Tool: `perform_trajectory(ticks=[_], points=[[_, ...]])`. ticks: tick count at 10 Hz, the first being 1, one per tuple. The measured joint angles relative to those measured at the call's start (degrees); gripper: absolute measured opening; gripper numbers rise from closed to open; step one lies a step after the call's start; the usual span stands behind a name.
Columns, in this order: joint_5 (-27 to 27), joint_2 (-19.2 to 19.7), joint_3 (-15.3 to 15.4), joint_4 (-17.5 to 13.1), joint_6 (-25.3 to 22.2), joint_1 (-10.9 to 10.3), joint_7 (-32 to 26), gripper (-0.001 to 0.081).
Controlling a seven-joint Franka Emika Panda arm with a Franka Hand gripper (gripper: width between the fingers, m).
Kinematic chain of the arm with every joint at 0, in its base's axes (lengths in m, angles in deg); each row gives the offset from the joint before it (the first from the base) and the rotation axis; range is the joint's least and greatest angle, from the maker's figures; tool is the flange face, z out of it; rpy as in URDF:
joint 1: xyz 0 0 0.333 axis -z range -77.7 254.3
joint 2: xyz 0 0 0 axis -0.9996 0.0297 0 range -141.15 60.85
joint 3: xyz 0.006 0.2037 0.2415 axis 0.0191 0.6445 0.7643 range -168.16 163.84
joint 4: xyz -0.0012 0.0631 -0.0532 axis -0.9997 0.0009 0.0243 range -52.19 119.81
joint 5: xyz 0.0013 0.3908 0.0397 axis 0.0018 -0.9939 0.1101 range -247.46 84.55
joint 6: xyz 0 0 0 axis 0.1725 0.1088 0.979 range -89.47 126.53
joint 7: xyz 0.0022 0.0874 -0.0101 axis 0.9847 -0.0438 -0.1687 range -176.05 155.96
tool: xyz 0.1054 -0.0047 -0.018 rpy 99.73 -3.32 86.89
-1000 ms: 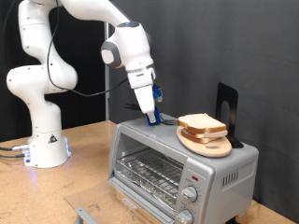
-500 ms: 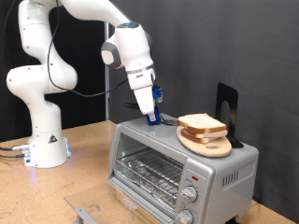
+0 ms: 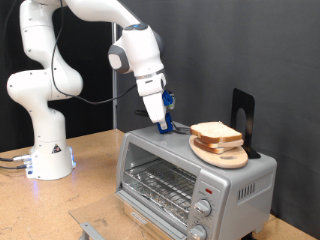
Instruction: Make a piece of toast with the oven
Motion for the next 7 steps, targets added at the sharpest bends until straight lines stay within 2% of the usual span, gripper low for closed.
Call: perform_trajectory(ticks=[3,5,7], points=[[-4.33,-3.17,-3.03,-3.06,-7.04,-1.04,-2.64,0.0390],[-2.60,-5.72,-5.08,-6.21,-19.41,-0.55,-1.29,0.0390],[-4.80,-5.52,-4.32,-4.76,-13.37,-0.58,-0.69,0.0390]])
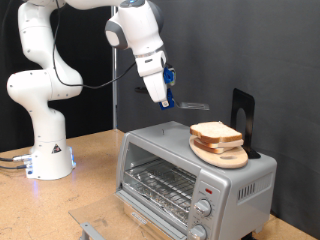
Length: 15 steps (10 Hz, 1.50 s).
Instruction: Make a piece of toast with the oven
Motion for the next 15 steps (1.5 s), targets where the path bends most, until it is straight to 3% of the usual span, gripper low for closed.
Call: perform_trajectory(ticks=[2,3,5,8,10,13,15], points=[[-6.41,-0.84,-0.05,2.10,6.93,-0.08,0.65,0.0390],[-7.82,-1.71,-0.63,3.01,7.85,0.05,0.66,0.0390],[-5.97,-4.07,-2.17,4.55,6.77,1.55,0.65,0.0391],[-0.23,-7.00,-4.77,6.18,3.20,6.55,0.65,0.0391],[0.44,-8.13,-7.43,7.27,2.16,9.15,0.12,0.0391],[0.50,-9.03,-11.97,8.44,2.08,11.68,-2.41,0.0391],[1.81,-9.01,-13.47,8.39,-0.07,12.82,-2.95,0.0391]])
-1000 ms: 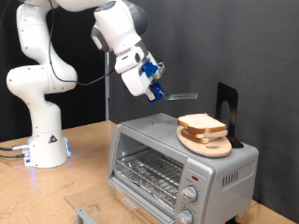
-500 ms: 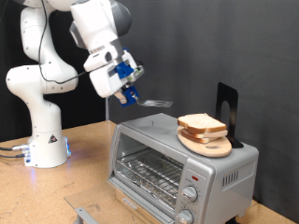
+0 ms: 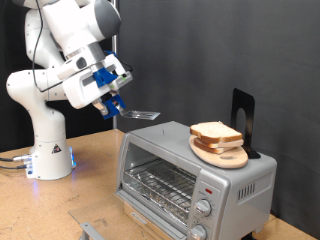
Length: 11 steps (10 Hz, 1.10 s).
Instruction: Make a piece of toast with the oven
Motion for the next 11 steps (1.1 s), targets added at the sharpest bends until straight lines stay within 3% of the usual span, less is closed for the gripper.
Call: perform_trajectory(ticks=[2,5,8,10,11], points=[[-0.12,0.10,0.10,0.01,0.55,-0.24,-1.62,0.0391],[0.69,2.60,0.11,-1.93,2.40,-0.34,-9.13,0.0391],[6.61,9.85,0.10,-7.75,1.54,-0.22,-15.97,0.0391],[9.49,15.90,0.46,-12.17,1.03,-0.10,-16.31,0.0391],[9.24,15.64,0.45,-11.91,1.10,-0.11,-16.31,0.0391]])
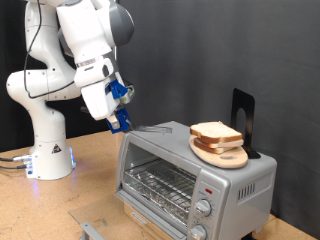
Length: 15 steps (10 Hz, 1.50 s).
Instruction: Make a piece of toast with the oven
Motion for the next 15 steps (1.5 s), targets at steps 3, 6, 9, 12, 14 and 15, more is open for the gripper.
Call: perform_trajectory(ticks=[3,6,9,12,14,15], points=[[0.30,0.08,0.47,0.61,0.59,-0.26,-4.82,0.0391],[0.34,1.83,2.40,0.61,4.55,-0.27,-4.85,0.0391],[0.25,3.32,3.74,0.47,6.07,-0.27,-4.37,0.0391],[-0.45,3.91,5.08,0.44,7.22,-0.28,-4.02,0.0391],[-0.73,4.49,5.90,0.18,7.93,-0.28,-3.20,0.0391],[-0.73,4.72,6.23,0.03,8.06,-0.28,-2.67,0.0391]])
